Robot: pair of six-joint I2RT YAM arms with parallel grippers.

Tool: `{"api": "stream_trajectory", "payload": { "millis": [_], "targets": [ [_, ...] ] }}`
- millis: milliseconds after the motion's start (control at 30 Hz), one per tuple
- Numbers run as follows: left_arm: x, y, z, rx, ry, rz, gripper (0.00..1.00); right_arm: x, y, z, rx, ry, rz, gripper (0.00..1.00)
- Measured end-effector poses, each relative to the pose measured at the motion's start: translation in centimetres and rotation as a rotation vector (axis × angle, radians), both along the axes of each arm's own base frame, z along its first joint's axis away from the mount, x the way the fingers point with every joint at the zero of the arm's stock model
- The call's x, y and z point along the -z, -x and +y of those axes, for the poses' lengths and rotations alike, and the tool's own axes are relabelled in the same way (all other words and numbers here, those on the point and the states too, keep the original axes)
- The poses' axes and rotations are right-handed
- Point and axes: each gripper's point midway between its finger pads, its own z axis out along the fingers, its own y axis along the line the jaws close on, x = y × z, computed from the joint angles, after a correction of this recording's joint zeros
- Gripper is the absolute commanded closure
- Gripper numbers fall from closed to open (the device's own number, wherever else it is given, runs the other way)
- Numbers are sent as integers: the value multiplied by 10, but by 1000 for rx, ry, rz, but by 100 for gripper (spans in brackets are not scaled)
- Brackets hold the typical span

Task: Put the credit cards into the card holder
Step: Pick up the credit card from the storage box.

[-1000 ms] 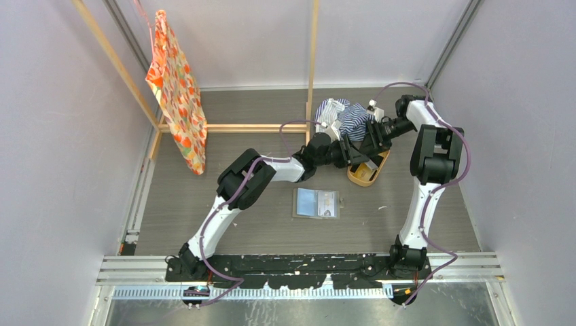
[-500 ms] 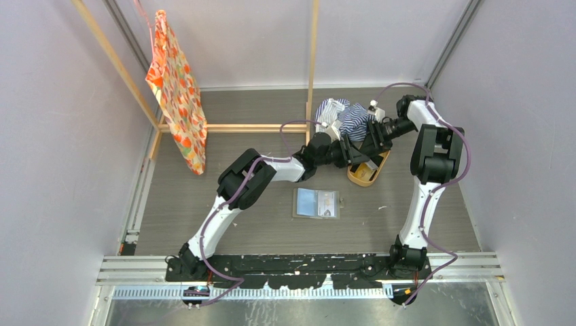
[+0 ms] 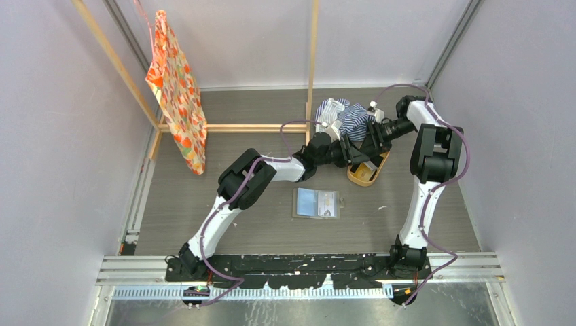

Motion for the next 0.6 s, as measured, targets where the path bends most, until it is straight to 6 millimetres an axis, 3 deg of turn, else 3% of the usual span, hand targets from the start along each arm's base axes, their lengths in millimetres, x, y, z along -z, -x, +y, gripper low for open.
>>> {"api": "stream_trajectory", "payload": {
  "millis": [600],
  "targets": [
    [2,0,0,-1,-2,3,57,-5,-1,-1,5,-25,9,53]
  ]
}}
